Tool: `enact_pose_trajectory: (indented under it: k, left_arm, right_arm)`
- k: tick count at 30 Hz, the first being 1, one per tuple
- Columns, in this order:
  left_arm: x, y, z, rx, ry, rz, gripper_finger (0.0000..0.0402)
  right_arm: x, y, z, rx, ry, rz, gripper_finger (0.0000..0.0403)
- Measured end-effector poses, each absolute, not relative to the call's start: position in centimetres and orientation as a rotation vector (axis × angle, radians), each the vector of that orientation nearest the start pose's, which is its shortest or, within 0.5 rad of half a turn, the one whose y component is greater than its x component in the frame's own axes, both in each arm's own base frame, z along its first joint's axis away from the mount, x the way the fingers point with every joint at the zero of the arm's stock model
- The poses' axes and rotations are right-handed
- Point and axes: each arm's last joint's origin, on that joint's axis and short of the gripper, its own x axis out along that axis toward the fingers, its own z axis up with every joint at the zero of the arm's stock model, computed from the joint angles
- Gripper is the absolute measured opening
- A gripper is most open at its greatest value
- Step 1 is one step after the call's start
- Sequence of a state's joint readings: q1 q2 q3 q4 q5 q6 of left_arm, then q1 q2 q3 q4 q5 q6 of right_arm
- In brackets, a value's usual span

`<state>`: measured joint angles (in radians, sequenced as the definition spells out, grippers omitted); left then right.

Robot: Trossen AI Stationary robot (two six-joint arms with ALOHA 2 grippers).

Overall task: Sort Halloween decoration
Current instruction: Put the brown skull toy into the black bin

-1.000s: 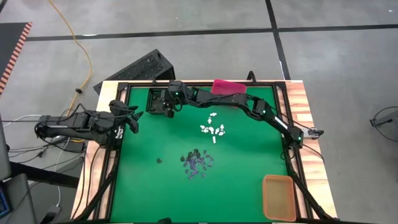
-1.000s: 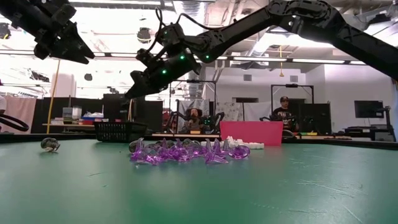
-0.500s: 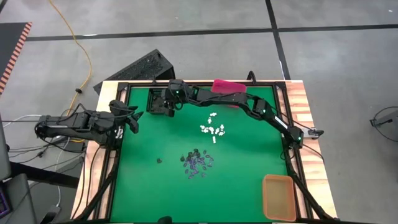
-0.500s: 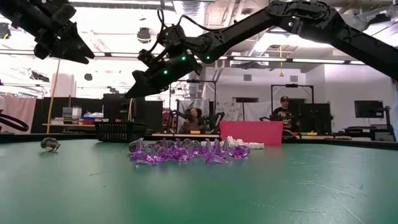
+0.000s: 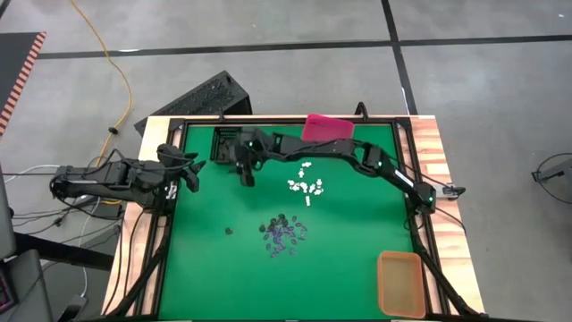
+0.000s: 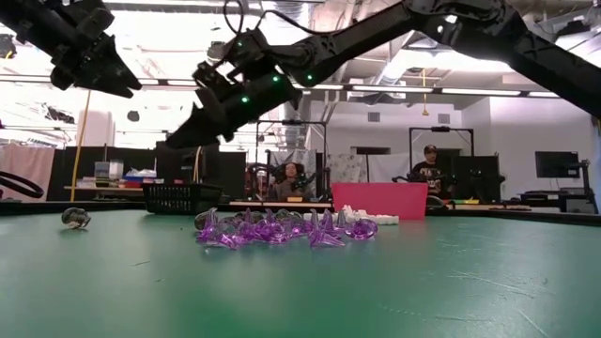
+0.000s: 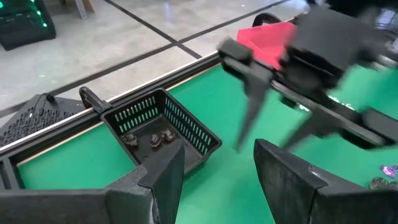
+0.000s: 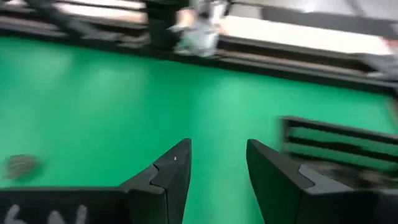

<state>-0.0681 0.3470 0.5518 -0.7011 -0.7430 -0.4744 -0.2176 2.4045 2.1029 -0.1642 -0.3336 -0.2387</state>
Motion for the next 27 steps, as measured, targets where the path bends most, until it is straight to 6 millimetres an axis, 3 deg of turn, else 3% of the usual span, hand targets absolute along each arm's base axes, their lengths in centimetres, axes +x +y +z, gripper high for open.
enact_pose_trajectory:
  k: [10,15,21,27]
  left_arm:
    - [7.9,1.4,25.9,-0.252,0.301,0.753,0.0183]
    - [7.9,1.4,25.9,-0.266,0.296,0.754,0.0183]
    - [7.9,1.4,25.9,-0.282,0.291,0.756,0.0183]
    - [7.8,1.4,25.8,-0.307,0.29,0.757,0.0183]
  right_arm:
    - [55.2,-2.5,21.9,-0.303,0.409,0.358,0.0185]
    - [55.3,0.8,21.9,-0.36,0.39,0.425,0.0185]
    - [55.3,3.1,22.0,-0.389,0.361,0.47,0.0185]
    - [56.4,3.2,18.7,-0.248,0.377,0.444,0.0186]
